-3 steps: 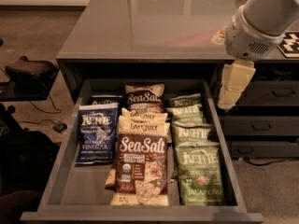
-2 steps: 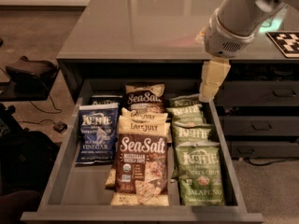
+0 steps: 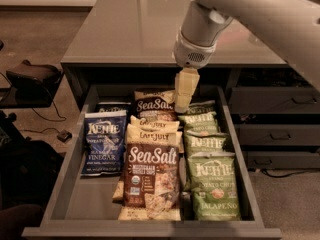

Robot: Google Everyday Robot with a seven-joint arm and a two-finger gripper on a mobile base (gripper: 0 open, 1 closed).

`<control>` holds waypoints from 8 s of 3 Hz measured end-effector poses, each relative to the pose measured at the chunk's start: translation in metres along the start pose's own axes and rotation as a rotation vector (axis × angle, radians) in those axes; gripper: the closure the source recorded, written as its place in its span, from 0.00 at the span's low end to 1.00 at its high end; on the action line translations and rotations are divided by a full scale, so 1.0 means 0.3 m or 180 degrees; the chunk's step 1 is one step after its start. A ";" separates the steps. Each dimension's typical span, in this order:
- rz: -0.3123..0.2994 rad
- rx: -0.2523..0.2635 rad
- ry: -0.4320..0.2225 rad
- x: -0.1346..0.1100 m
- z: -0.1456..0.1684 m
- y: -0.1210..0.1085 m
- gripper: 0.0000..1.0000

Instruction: Pick blue chip bag from top drawer and place on counter

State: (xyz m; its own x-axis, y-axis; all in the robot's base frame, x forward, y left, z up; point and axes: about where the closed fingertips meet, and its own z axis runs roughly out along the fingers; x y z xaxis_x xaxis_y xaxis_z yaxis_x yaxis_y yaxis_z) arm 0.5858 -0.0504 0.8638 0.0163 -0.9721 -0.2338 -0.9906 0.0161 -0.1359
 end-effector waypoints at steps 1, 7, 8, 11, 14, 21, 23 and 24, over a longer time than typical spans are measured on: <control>-0.0183 -0.0190 -0.0024 -0.114 0.086 0.005 0.00; -0.0657 -0.0476 -0.0824 -0.774 0.312 0.015 0.00; -0.0376 -0.0419 -0.0895 -0.816 0.395 -0.007 0.00; 0.0008 0.0020 -0.0505 -0.798 0.655 -0.048 0.00; 0.0237 -0.0123 -0.0627 -0.744 0.756 -0.060 0.00; 0.0665 -0.0381 -0.0089 -0.602 1.025 0.081 0.65; 0.0619 -0.0096 -0.0092 -0.641 0.926 0.075 1.00; 0.0488 0.0366 -0.0211 -0.686 0.705 0.079 1.00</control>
Offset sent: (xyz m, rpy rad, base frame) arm 0.0167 0.1076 -0.0396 0.0256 0.0907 0.1747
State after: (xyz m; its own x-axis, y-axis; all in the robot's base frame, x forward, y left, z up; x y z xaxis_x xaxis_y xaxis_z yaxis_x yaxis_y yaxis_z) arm 0.5878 0.1995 0.7052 -0.1210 -0.9388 -0.3227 -0.9602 0.1931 -0.2019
